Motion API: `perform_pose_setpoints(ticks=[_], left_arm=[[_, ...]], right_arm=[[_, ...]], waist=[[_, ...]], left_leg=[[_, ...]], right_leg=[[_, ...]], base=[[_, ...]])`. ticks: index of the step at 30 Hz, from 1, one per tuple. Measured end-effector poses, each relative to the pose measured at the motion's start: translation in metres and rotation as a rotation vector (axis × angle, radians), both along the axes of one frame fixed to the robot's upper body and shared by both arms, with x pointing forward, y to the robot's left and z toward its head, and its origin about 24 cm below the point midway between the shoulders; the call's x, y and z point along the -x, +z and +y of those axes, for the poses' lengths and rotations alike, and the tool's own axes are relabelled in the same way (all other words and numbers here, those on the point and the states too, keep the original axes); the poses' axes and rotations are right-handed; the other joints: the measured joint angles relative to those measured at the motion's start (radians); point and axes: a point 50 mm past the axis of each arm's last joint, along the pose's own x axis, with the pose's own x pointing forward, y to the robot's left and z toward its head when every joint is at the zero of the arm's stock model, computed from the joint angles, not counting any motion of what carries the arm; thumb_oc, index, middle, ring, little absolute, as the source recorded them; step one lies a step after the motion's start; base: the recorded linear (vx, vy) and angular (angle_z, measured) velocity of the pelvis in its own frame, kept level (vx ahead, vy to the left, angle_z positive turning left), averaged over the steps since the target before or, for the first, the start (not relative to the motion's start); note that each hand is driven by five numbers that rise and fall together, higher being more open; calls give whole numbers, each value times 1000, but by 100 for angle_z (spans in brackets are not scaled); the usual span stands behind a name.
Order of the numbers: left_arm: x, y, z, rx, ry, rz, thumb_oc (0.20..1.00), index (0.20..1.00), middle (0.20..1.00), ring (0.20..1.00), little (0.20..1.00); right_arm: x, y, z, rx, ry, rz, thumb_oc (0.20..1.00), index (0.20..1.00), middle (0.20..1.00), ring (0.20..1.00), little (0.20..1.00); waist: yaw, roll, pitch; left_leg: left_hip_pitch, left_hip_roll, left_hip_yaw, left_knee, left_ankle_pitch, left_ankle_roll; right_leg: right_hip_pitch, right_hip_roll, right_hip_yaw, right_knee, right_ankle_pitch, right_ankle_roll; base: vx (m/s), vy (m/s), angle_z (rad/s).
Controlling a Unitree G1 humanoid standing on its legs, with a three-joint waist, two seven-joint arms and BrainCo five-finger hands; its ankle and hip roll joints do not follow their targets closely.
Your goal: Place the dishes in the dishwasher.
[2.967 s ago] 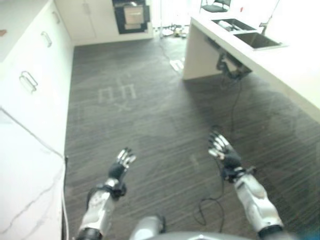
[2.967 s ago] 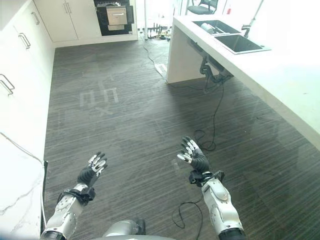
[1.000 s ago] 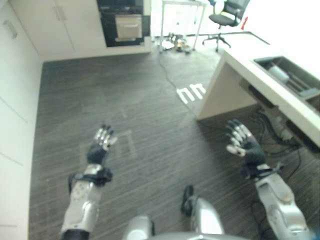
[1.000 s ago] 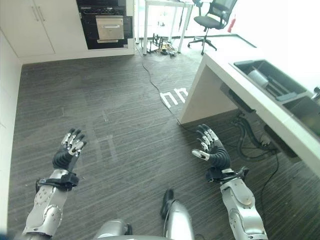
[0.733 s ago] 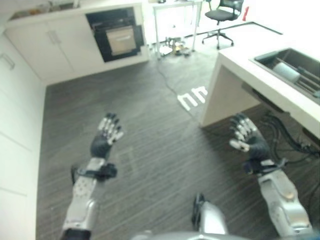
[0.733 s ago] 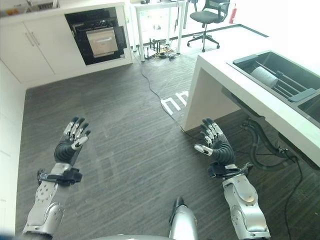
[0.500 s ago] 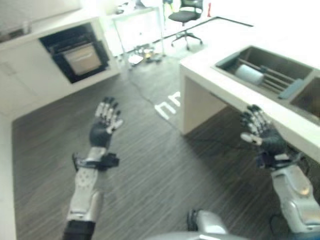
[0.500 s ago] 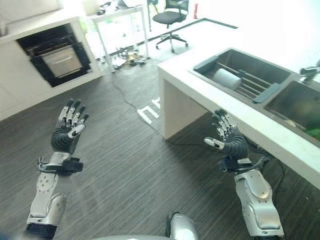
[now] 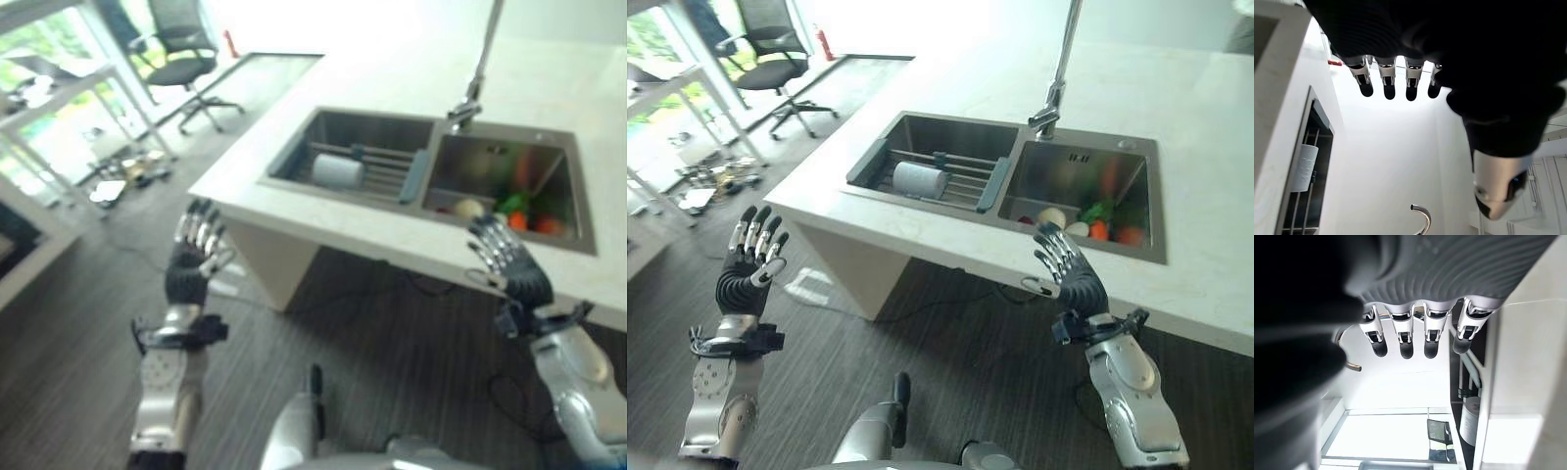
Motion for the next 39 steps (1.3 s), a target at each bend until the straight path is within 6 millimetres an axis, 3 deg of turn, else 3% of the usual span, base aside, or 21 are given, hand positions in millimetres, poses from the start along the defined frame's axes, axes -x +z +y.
perform_pose_setpoints(ticks=[1,2,5,6,8,10,11,12,17,20,25,27,29,30,31,33,34,36,37,38,39], left_arm=[[-2,1,-4,-1,-21,-3,1000,1000,1000,1000,1000],[-8,10,-3,-11,-22,-39,1000,1000,1000,1000,1000],[-14,19,-3,-16,-23,-70,1000,1000,1000,1000,1000],[-16,23,-3,-21,-28,-86,1000,1000,1000,1000,1000],[-20,30,-3,-45,-46,-109,1000,1000,1000,1000,1000],[-20,31,-2,-57,-50,-108,1000,1000,1000,1000,1000],[-20,32,-2,-60,-52,-111,1000,1000,1000,1000,1000],[-19,33,-3,-64,-58,-119,1000,1000,1000,1000,1000],[-5,29,5,-82,-30,-113,1000,1000,1000,1000,1000],[-1,36,20,-70,55,-153,1000,1000,1000,1000,1000],[-2,34,11,-39,65,-164,1000,1000,1000,1000,1000],[-3,29,2,-34,31,-141,1000,1000,1000,1000,1000],[-3,30,1,-31,25,-145,1000,1000,1000,1000,1000],[-3,29,1,-30,25,-141,1000,1000,1000,1000,1000],[-4,31,2,-36,26,-144,1000,1000,1000,1000,1000],[4,16,4,-28,21,-66,1000,1000,1000,1000,1000],[6,12,4,-32,11,-45,1000,1000,1000,1000,1000],[7,13,2,-23,-5,-55,1000,1000,1000,1000,1000],[7,15,0,-22,-21,-63,1000,1000,1000,1000,1000],[6,15,-2,-7,-32,-71,1000,1000,1000,1000,1000],[6,15,-4,13,-31,-74,1000,1000,1000,1000,1000]], right_arm=[[3,0,0,-19,-14,-2,1000,1000,1000,1000,1000],[11,4,5,-52,-13,-26,1000,1000,1000,1000,1000],[16,0,7,-81,-26,-15,1000,1000,1000,1000,1000],[17,0,7,-82,-26,-16,1000,1000,1000,1000,1000],[15,2,7,-88,-34,-25,1000,1000,1000,1000,1000],[14,3,8,-93,-37,-31,1000,1000,1000,1000,1000],[13,3,9,-95,-38,-35,1000,1000,1000,1000,1000],[11,4,10,-99,-37,-44,1000,1000,1000,1000,1000],[15,-4,9,-90,-47,-7,1000,1000,1000,1000,1000],[11,-1,15,-92,-4,-22,1000,1000,1000,1000,1000],[5,0,26,-110,54,-27,1000,1000,1000,1000,1000],[-2,-11,30,-121,54,25,1000,1000,1000,1000,1000],[-7,-14,27,-124,27,39,1000,1000,1000,1000,1000],[-9,-10,26,-119,21,25,1000,1000,1000,1000,1000],[-10,-11,26,-125,15,25,1000,1000,1000,1000,1000],[0,-21,19,-117,-12,73,1000,1000,1000,1000,1000],[4,-24,13,-115,-41,83,1000,1000,1000,1000,1000],[6,-24,5,-85,-59,95,1000,1000,1000,1000,1000],[6,-23,2,-67,-61,96,1000,1000,1000,1000,1000],[6,-21,0,-66,-70,89,1000,1000,1000,1000,1000],[5,-20,0,-64,-69,80,1000,1000,1000,1000,1000]], waist=[[-4,10,-13],[-3,-18,-12],[-23,-40,-16],[-16,-42,-20],[-17,-55,-27],[-7,-78,-39],[-2,-94,-48],[8,-96,-53],[-7,-68,-54],[6,-94,-54],[-4,-117,-56],[1,-133,-68],[1,-106,-75],[5,-83,-85],[-4,-78,-90],[-29,-80,-115],[-34,-57,-124],[-41,-15,-121],[-39,-8,-117],[-20,-40,-100],[-9,-53,-91]], left_leg=[[31,-16,12,36,-22,2],[37,-37,54,52,-62,-21],[125,-107,58,6,-93,52],[145,-128,58,-13,-96,48],[148,-145,61,-32,-97,49],[157,-149,63,-46,-100,49],[163,-153,69,-48,-110,48],[162,-142,79,-45,-120,45],[162,-80,131,-20,-157,55],[158,-68,191,-16,-159,49],[133,-51,217,-5,-163,29],[141,-28,207,27,-174,-18],[137,-6,160,41,-212,-77],[165,16,158,66,-218,-76],[193,29,156,39,-240,-81],[247,60,186,23,-252,-123],[251,83,185,11,-253,-119],[290,101,192,-56,-220,-139],[313,101,193,-62,-173,-189],[316,86,190,-23,-88,-234],[298,85,175,30,-58,-243]], right_leg=[[40,-8,-7,-23,-14,5],[57,-46,-23,-7,-48,26],[1,-146,-21,127,-97,111],[-24,-196,-19,138,-94,122],[-93,-257,3,110,-63,171],[-113,-276,14,62,5,185],[-123,-283,9,57,84,179],[-125,-280,7,64,85,195],[-157,-250,-101,47,159,185],[-244,-289,-189,81,123,162],[-435,-337,-187,75,139,183],[-430,-317,-146,90,157,166],[-413,-276,-186,37,166,178],[-409,-247,-206,30,175,168],[-409,-240,-216,39,210,129],[-402,-224,-201,136,157,55],[-395,-202,-213,129,149,47],[-395,-175,-219,139,125,17],[-385,-165,-216,139,111,-2],[-351,-177,-195,122,109,-5],[-333,-180,-190,111,107,-10]], base=[[162,265,-7],[137,253,-12],[100,238,8],[82,200,20],[81,196,19],[70,196,2],[61,158,-23],[72,154,-35],[62,79,-53],[47,-153,-70],[111,-241,-14],[152,-255,37],[117,-199,-1],[166,-256,-48],[197,-300,-36],[144,-214,-27],[166,-251,-29],[172,-227,-9],[119,-155,-20],[71,-55,-18],[63,40,-13]])
